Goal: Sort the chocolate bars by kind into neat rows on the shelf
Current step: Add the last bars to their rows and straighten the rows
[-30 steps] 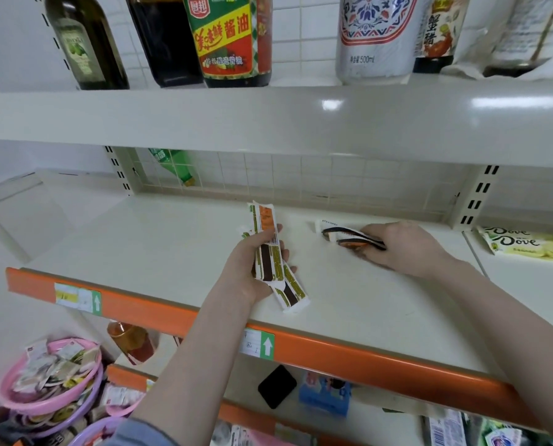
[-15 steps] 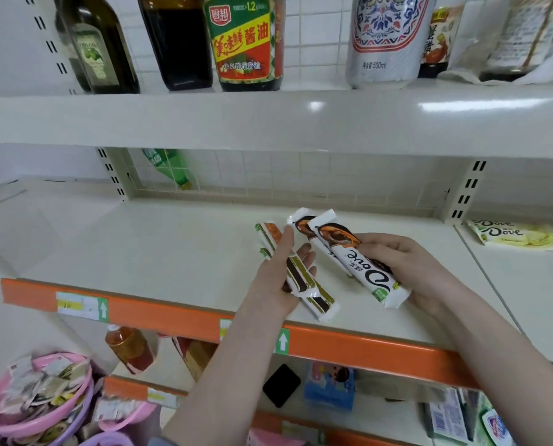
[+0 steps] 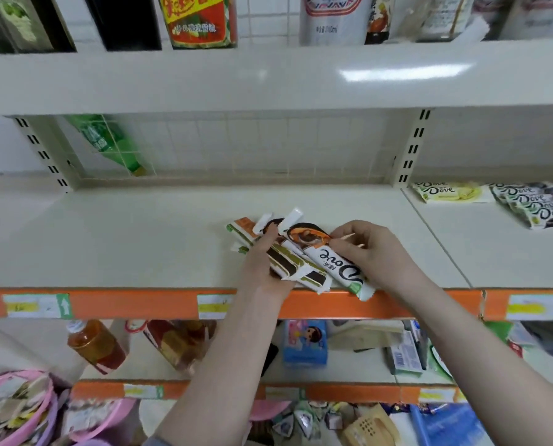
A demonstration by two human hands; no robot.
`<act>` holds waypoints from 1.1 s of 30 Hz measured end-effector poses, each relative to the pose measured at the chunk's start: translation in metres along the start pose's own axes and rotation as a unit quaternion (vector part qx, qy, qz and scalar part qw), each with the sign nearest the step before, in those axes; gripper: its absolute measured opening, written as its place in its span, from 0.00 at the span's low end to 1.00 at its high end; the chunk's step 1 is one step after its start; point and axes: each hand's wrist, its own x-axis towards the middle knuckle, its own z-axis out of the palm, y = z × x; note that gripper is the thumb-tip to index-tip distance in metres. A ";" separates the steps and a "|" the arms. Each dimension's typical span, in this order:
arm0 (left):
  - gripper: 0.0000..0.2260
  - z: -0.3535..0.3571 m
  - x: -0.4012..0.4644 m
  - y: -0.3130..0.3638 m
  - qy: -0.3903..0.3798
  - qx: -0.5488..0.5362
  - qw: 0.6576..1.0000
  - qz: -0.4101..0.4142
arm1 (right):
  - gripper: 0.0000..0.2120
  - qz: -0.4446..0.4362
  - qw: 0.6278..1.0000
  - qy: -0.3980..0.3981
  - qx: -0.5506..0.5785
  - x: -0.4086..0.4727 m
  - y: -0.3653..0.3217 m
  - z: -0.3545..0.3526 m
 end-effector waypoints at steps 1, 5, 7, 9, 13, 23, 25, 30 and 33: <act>0.06 0.001 -0.001 -0.002 -0.007 -0.008 1.000 0.011 | 0.05 -0.002 1.000 -0.016 -0.025 -0.002 0.000 -0.004; 0.08 0.007 -0.009 -0.013 -0.025 -0.028 0.998 0.052 | 0.07 0.006 0.998 -0.061 0.033 -0.011 0.004 -0.023; 0.10 0.018 -0.014 -0.024 -0.045 -0.034 0.996 0.063 | 0.08 0.020 0.992 -0.062 0.112 -0.017 0.008 -0.039; 0.11 0.032 -0.015 -0.041 -0.046 -0.044 0.996 0.064 | 0.08 0.018 0.988 -0.055 0.141 -0.022 0.018 -0.062; 0.11 0.074 -0.014 -0.089 -0.064 -0.054 0.994 0.064 | 0.10 0.023 0.989 -0.033 0.143 -0.029 0.061 -0.124; 0.06 0.184 0.001 -0.259 -0.065 -0.018 0.998 0.011 | 0.06 0.114 0.939 0.029 0.324 -0.060 0.213 -0.308; 0.07 0.198 -0.002 -0.281 -0.069 -0.024 0.997 -0.006 | 0.04 0.131 0.925 0.037 0.353 -0.068 0.229 -0.327; 0.06 0.230 -0.007 -0.315 -0.054 -0.011 0.998 -0.032 | 0.06 0.139 0.891 0.054 0.429 -0.078 0.247 -0.358; 0.08 0.244 -0.008 -0.324 -0.044 0.049 0.996 -0.062 | 0.05 0.137 0.877 0.079 0.454 -0.079 0.251 -0.368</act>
